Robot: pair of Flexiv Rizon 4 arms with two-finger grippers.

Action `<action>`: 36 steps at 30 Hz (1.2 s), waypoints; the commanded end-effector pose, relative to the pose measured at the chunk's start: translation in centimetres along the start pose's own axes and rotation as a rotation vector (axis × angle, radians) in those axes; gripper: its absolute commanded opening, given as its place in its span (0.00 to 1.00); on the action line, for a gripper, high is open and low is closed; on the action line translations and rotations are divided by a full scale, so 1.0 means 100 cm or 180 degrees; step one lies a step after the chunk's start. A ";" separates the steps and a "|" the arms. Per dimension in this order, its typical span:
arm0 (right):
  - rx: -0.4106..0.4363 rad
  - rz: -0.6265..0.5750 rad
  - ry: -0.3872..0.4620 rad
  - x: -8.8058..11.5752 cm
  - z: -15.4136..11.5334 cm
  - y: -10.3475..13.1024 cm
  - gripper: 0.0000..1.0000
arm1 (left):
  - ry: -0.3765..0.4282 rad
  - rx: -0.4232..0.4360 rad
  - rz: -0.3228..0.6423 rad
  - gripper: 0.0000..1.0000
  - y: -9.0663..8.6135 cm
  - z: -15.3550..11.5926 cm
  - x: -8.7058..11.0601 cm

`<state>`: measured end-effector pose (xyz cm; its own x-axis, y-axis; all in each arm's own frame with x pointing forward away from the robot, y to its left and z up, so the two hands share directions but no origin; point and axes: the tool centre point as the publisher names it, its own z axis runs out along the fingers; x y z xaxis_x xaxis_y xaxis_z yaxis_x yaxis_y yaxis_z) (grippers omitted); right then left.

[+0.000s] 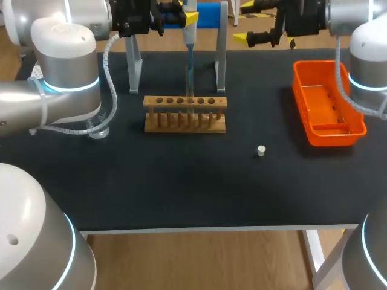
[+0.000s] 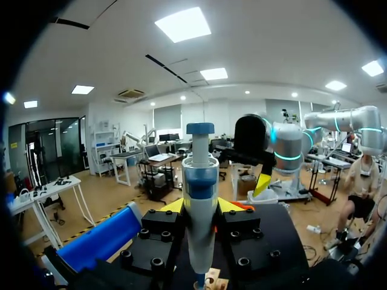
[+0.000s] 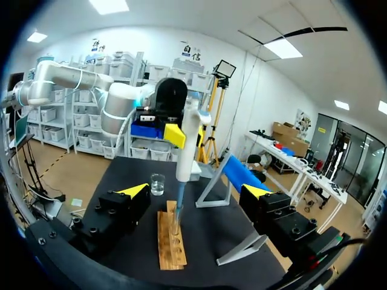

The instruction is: Invert the test tube, pick up the pipette, mount the tip to pipette, aspirate from beaker and dispense into the tube, eject the tip, return the pipette, and cap with the stopper.

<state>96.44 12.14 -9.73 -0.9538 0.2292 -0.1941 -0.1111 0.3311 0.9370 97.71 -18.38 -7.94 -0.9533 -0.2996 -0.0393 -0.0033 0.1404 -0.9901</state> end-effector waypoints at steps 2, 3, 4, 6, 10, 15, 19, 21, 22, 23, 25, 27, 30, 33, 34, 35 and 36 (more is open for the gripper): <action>0.0074 -0.0012 0.0004 -0.003 -0.006 0.025 1.00 | -0.0005 0.0008 0.0004 0.00 0.001 0.001 0.000; 0.0073 -0.0012 0.0002 -0.003 -0.006 0.030 1.00 | -0.0005 0.0008 0.0004 0.00 0.001 0.001 0.000; 0.0070 -0.0012 0.0003 -0.003 -0.006 0.034 1.00 | -0.0005 0.0008 0.0004 0.00 0.001 0.001 0.000; 0.0063 -0.0010 -0.0001 -0.004 -0.006 0.042 0.93 | -0.0005 0.0008 0.0004 0.00 0.001 0.001 0.000; 0.0030 -0.0027 -0.0005 -0.004 -0.006 0.059 0.79 | -0.0005 0.0008 0.0004 0.00 0.001 0.001 0.000; 0.0000 -0.0087 -0.0003 -0.003 -0.006 0.074 0.49 | -0.0005 0.0008 0.0004 0.00 0.001 0.001 0.000; -0.0009 -0.0116 0.0026 -0.003 -0.002 0.085 0.46 | -0.0005 0.0008 0.0004 0.00 0.001 0.001 0.000; -0.0018 -0.0126 0.0041 -0.003 -0.001 0.088 0.44 | -0.0005 0.0008 0.0004 0.00 0.001 0.001 0.000; -0.0025 -0.0128 0.0051 -0.003 0.001 0.090 0.42 | -0.0005 0.0008 0.0004 0.00 0.001 0.001 0.000; -0.0033 -0.0134 0.0060 -0.003 0.002 0.092 0.41 | -0.0005 0.0008 0.0004 0.00 0.001 0.001 0.000; -0.0059 -0.0143 0.0086 -0.003 0.003 0.095 0.36 | -0.0005 0.0008 0.0004 0.00 0.001 0.001 0.000; -0.0074 -0.0147 0.0090 -0.004 0.005 0.099 0.34 | -0.0005 0.0008 0.0004 0.00 0.001 0.001 0.000; -0.0102 -0.0160 0.0106 -0.004 0.009 0.106 0.16 | -0.0005 0.0008 0.0004 0.00 0.001 0.001 0.000; -0.0142 -0.0177 0.0139 -0.003 0.015 0.113 0.00 | -0.0005 0.0008 0.0004 0.00 0.001 0.001 0.000; -0.0156 -0.0177 0.0148 -0.003 0.016 0.114 0.00 | -0.0005 0.0008 0.0004 0.00 0.001 0.001 0.000; -0.0172 -0.0173 0.0156 -0.003 0.018 0.116 0.00 | -0.0005 0.0008 0.0004 0.00 0.001 0.001 0.000; -0.0203 -0.0163 0.0173 -0.003 0.020 0.118 0.00 | -0.0005 0.0008 0.0004 0.00 0.001 0.001 0.000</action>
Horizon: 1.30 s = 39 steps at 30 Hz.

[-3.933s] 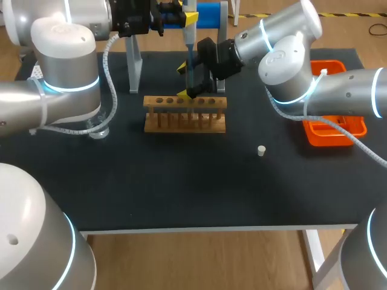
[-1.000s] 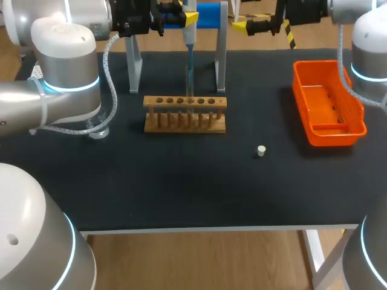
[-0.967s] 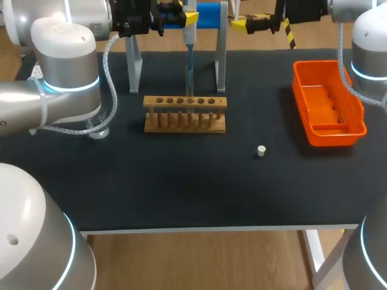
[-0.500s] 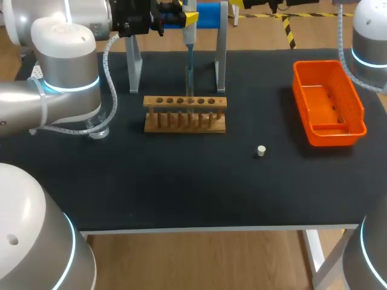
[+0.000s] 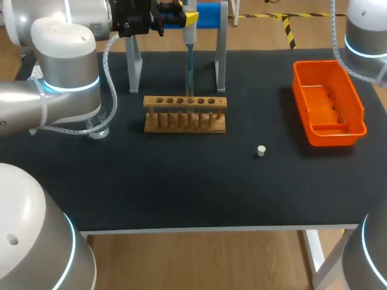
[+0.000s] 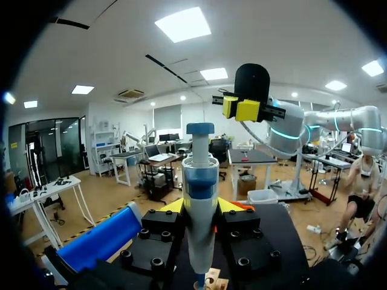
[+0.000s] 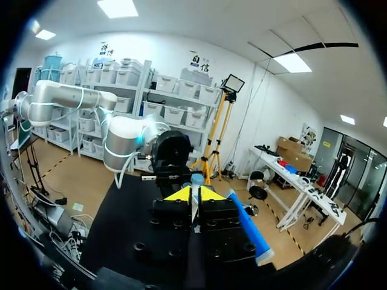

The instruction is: Invert the test tube, pick up the pipette, mount the tip to pipette, aspirate from beaker and dispense into the tube, eject the tip, return the pipette, and cap with the stopper.

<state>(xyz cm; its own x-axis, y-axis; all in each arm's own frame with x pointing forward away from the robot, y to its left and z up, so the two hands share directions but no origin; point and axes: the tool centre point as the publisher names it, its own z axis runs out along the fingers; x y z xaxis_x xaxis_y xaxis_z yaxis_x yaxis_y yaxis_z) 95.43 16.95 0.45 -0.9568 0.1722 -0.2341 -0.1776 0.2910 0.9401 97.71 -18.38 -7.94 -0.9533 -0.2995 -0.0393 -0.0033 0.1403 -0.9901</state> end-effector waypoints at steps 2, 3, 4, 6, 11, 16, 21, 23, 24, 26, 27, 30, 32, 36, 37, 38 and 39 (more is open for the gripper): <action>-0.0097 0.0050 0.0060 -0.005 0.011 0.007 0.00 | -0.0005 0.0008 0.0004 0.00 0.001 0.001 0.000; -0.0126 0.0070 0.0074 -0.005 0.013 0.008 0.00 | -0.0005 0.0008 0.0004 0.00 0.001 0.001 0.000; -0.0157 0.0085 0.0092 -0.005 0.014 0.010 0.00 | -0.0005 0.0008 0.0004 0.00 0.001 0.001 0.000; -0.0214 0.0119 0.0134 -0.006 0.018 0.013 0.00 | -0.0005 0.0008 0.0004 0.00 0.001 0.001 0.000; -0.0311 0.0187 0.0212 -0.005 0.026 0.019 0.00 | -0.0005 0.0008 0.0004 0.00 0.001 0.001 0.000; -0.0366 0.0242 0.0275 -0.004 0.033 0.022 0.00 | -0.0005 0.0008 0.0004 0.00 0.001 0.001 0.000; -0.0384 0.0299 0.0337 -0.005 0.042 0.023 0.00 | -0.0005 0.0008 0.0004 0.00 0.001 0.001 0.000; -0.0391 0.0326 0.0360 -0.006 0.045 0.023 0.00 | -0.0005 0.0008 0.0004 0.00 0.001 0.001 0.000; -0.0395 0.0345 0.0377 -0.006 0.045 0.023 0.00 | -0.0005 0.0008 0.0004 0.00 0.001 0.001 0.000; -0.0399 0.0361 0.0399 -0.006 0.049 0.022 0.00 | -0.0005 0.0008 0.0004 0.00 0.001 0.001 0.000; -0.0399 0.0370 0.0406 -0.006 0.051 0.022 0.00 | -0.0005 0.0008 0.0004 0.00 0.001 0.001 0.000; -0.0404 0.0398 0.0425 -0.008 0.057 0.021 0.00 | -0.0005 0.0008 0.0004 0.00 0.001 0.001 0.000; -0.0410 0.0420 0.0436 -0.009 0.060 0.020 0.00 | -0.0005 0.0008 0.0004 0.00 0.001 0.001 0.000; -0.0417 0.0443 0.0455 -0.009 0.065 0.020 0.00 | -0.0005 0.0008 0.0004 0.00 0.001 0.001 0.000; -0.0418 0.0449 0.0462 -0.009 0.066 0.019 0.00 | -0.0005 0.0008 0.0004 0.00 0.001 0.001 0.000; -0.0421 0.0455 0.0470 -0.009 0.067 0.019 0.00 | -0.0005 0.0008 0.0004 0.00 0.001 0.001 0.000; -0.0423 0.0459 0.0476 -0.009 0.068 0.019 0.00 | -0.0005 0.0008 0.0004 0.00 0.001 0.001 0.000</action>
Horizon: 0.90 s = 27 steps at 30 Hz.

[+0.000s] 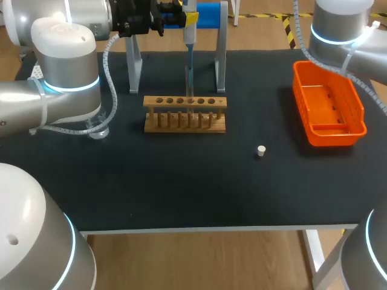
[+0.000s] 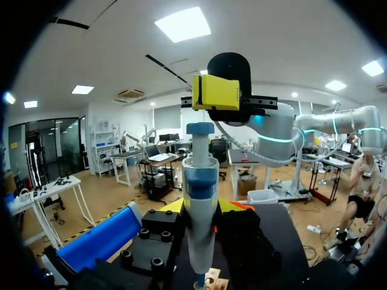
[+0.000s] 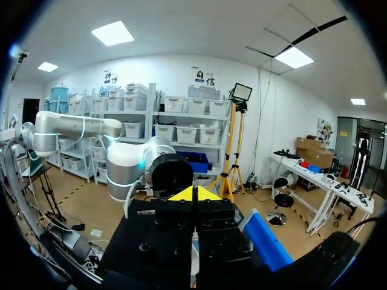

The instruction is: Invert the test tube, pick up the pipette, mount the tip to pipette, aspirate from beaker and dispense into the tube, eject the tip, return the pipette, and cap with the stopper.

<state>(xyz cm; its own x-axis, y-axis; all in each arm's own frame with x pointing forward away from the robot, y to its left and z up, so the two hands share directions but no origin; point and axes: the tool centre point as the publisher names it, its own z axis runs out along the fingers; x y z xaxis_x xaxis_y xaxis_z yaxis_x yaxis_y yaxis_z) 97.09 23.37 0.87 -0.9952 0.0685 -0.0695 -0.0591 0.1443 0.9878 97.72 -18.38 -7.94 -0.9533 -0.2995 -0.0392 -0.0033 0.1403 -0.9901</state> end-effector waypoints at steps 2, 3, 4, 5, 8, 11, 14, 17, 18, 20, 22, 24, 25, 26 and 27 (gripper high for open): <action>0.0002 0.0017 0.0041 -0.003 0.006 -0.002 0.00 | -0.0005 0.0008 0.0004 0.00 0.001 0.001 0.000; 0.0000 0.0022 0.0045 -0.002 0.006 -0.003 0.00 | -0.0005 0.0008 0.0004 0.00 0.001 0.001 0.000; -0.0001 0.0025 0.0047 -0.001 0.007 -0.004 0.00 | -0.0005 0.0008 0.0004 0.00 0.001 0.001 0.000; -0.0002 0.0028 0.0049 0.000 0.007 -0.005 0.00 | -0.0005 0.0008 0.0004 0.00 0.001 0.001 0.000; 0.0001 0.0041 0.0059 0.000 0.009 -0.007 0.00 | -0.0005 0.0008 0.0004 0.00 0.001 0.001 0.000; 0.0001 0.0051 0.0065 0.000 0.010 -0.008 0.00 | -0.0005 0.0008 0.0004 0.00 0.001 0.001 0.000; 0.0002 0.0056 0.0071 -0.001 0.011 -0.009 0.00 | -0.0005 0.0008 0.0004 0.00 0.001 0.001 0.000; -0.0005 0.0054 0.0074 -0.001 0.012 -0.009 0.00 | -0.0005 0.0008 0.0004 0.00 0.001 0.001 0.000; -0.0008 0.0053 0.0074 -0.002 0.012 -0.009 0.00 | -0.0005 0.0008 0.0004 0.00 0.001 0.001 0.000; -0.0012 0.0054 0.0074 -0.002 0.012 -0.009 0.00 | -0.0005 0.0008 0.0004 0.00 0.001 0.001 0.000; -0.0015 0.0058 0.0076 -0.003 0.013 -0.010 0.00 | -0.0005 0.0008 0.0004 0.00 0.001 0.001 0.000; -0.0016 0.0067 0.0078 -0.004 0.013 -0.012 0.00 | -0.0005 0.0008 0.0004 0.00 0.001 0.001 0.000; -0.0019 0.0074 0.0079 -0.004 0.013 -0.012 0.00 | -0.0005 0.0008 0.0004 0.00 0.001 0.001 0.000; -0.0022 0.0081 0.0079 -0.004 0.014 -0.013 0.00 | -0.0005 0.0008 0.0004 0.00 0.001 0.001 0.000; -0.0026 0.0090 0.0080 -0.004 0.014 -0.014 0.00 | -0.0005 0.0008 0.0004 0.00 0.001 0.001 0.000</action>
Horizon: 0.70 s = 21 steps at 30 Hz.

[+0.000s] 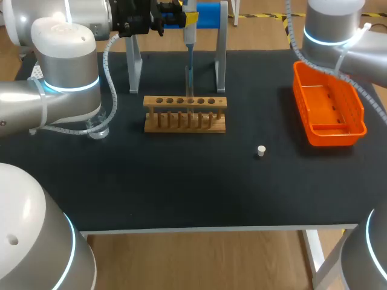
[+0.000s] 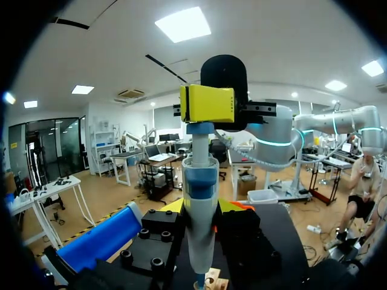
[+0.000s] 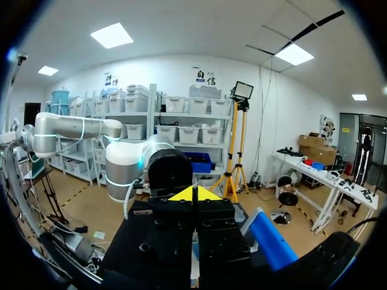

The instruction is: Invert the test tube, pick up the pipette, mount the tip to pipette, aspirate from beaker and dispense into the tube, eject the tip, return the pipette, and cap with the stopper.

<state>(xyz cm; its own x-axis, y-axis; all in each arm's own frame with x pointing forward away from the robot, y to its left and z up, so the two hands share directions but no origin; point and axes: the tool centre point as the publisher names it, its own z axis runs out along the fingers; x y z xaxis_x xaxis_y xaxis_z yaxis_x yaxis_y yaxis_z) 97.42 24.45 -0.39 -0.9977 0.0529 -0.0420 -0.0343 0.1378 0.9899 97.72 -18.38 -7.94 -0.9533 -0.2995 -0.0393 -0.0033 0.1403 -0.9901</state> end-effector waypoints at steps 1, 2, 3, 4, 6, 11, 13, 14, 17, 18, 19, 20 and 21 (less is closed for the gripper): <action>-0.0012 0.0014 0.0020 -0.003 0.001 -0.003 0.00 | -0.0005 0.0008 0.0004 0.00 0.001 0.001 0.000; -0.0015 0.0018 0.0022 -0.003 0.001 -0.004 0.00 | -0.0005 0.0008 0.0004 0.00 0.001 0.001 0.000; -0.0018 0.0023 0.0025 -0.003 0.002 -0.005 0.00 | -0.0005 0.0008 0.0004 0.00 0.001 0.001 0.000; -0.0020 0.0028 0.0027 -0.003 0.002 -0.005 0.00 | -0.0005 0.0008 0.0004 0.00 0.001 0.001 0.000; -0.0021 0.0035 0.0030 -0.003 0.002 -0.006 0.00 | -0.0005 0.0008 0.0004 0.00 0.001 0.001 0.000; -0.0028 0.0052 0.0035 -0.003 0.003 -0.008 0.00 | -0.0005 0.0008 0.0004 0.00 0.001 0.001 0.000; -0.0030 0.0055 0.0036 -0.004 0.004 -0.009 0.00 | -0.0005 0.0008 0.0004 0.00 0.001 0.001 0.000; -0.0031 0.0058 0.0037 -0.004 0.004 -0.009 0.00 | -0.0005 0.0008 0.0004 0.00 0.001 0.001 0.000; -0.0033 0.0073 0.0037 -0.004 0.004 -0.011 0.00 | -0.0005 0.0008 0.0004 0.00 0.001 0.001 0.000; -0.0033 0.0076 0.0037 -0.004 0.004 -0.011 0.00 | -0.0005 0.0008 0.0004 0.00 0.001 0.001 0.000; -0.0032 0.0079 0.0036 -0.005 0.005 -0.012 0.00 | -0.0005 0.0008 0.0004 0.00 0.001 0.001 0.000; -0.0032 0.0082 0.0035 -0.005 0.005 -0.012 0.00 | -0.0005 0.0008 0.0004 0.00 0.001 0.001 0.000; -0.0032 0.0087 0.0033 -0.005 0.004 -0.013 0.00 | -0.0005 0.0008 0.0004 0.00 0.001 0.001 0.000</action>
<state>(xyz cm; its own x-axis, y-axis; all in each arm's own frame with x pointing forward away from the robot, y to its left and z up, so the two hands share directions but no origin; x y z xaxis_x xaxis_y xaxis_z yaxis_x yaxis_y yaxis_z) 97.75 24.71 -1.24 -0.9987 0.0493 -0.0145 -0.0082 0.1263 0.9920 97.77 -18.35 -8.30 -0.9534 -0.2993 -0.0387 -0.0037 0.1399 -0.9902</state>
